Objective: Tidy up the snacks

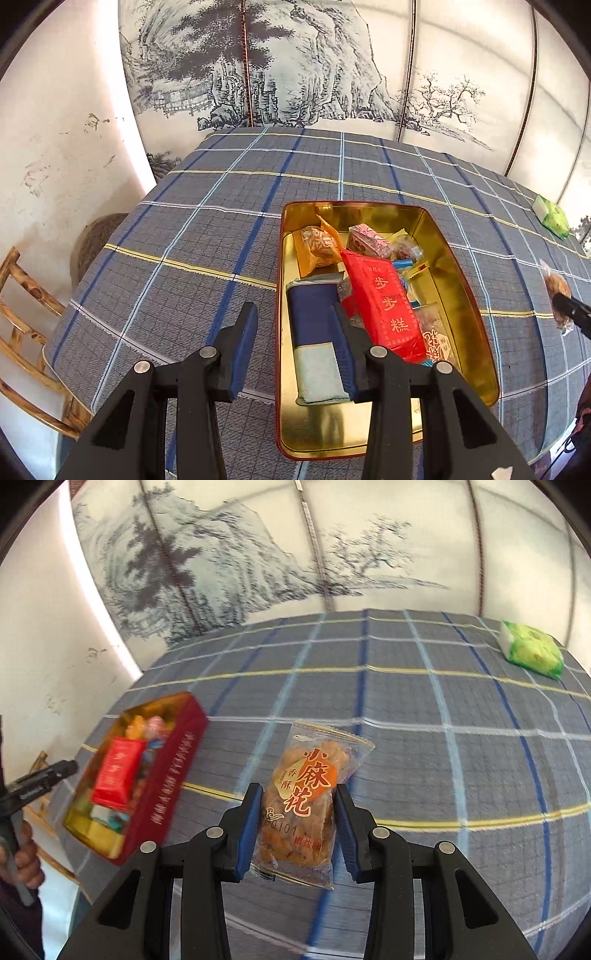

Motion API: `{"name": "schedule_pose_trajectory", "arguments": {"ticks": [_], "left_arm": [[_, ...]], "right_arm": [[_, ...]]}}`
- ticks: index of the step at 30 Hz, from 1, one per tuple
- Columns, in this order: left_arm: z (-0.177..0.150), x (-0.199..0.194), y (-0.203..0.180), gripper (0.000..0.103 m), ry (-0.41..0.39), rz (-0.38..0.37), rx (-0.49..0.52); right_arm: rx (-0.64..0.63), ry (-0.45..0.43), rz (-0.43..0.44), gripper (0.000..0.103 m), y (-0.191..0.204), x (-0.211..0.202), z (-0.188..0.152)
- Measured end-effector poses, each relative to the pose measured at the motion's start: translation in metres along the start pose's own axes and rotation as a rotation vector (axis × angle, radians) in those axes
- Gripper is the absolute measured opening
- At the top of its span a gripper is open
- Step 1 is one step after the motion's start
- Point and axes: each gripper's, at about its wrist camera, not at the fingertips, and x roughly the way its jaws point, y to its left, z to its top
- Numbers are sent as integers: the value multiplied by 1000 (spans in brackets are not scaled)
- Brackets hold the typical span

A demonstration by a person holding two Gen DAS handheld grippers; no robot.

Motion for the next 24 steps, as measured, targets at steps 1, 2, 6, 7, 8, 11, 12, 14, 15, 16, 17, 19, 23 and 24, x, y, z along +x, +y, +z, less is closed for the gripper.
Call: {"name": "schedule_pose_trajectory", "arguments": {"ticks": [1, 2, 6, 7, 8, 11, 12, 14, 15, 16, 17, 19, 23, 24], "left_arm": [[0, -1, 1, 37, 0, -2, -3], [0, -1, 3, 37, 1, -3, -7], [-1, -2, 6, 38, 4, -1, -13], [-2, -1, 7, 39, 7, 2, -14], [-2, -1, 7, 39, 7, 2, -14], [-3, -2, 8, 41, 6, 2, -13], [-3, -2, 9, 42, 6, 2, -13], [-3, -2, 9, 46, 5, 6, -16], [-4, -2, 10, 47, 5, 6, -14], [-4, -2, 11, 48, 4, 7, -12], [-3, -3, 12, 49, 2, 10, -10], [-2, -4, 14, 50, -4, 10, -8], [1, -5, 15, 53, -16, 15, 1], [2, -5, 15, 53, -21, 16, 2]], "right_arm": [[-9, -1, 16, 40, 11, 3, 3], [-23, -2, 42, 40, 23, 3, 8], [-79, 9, 139, 40, 67, 10, 21], [-91, 9, 150, 40, 76, 11, 22], [-111, 10, 171, 40, 87, 13, 25], [-151, 20, 206, 40, 113, 23, 31], [-158, 25, 217, 40, 120, 28, 34], [-176, 39, 228, 40, 131, 39, 36], [-178, 46, 231, 40, 134, 44, 37], [-174, 57, 241, 40, 138, 51, 38], [-171, 70, 254, 40, 142, 58, 38], [-183, 82, 255, 40, 151, 69, 41], [-212, 104, 258, 40, 165, 90, 43], [-221, 111, 252, 40, 168, 96, 43]]}}
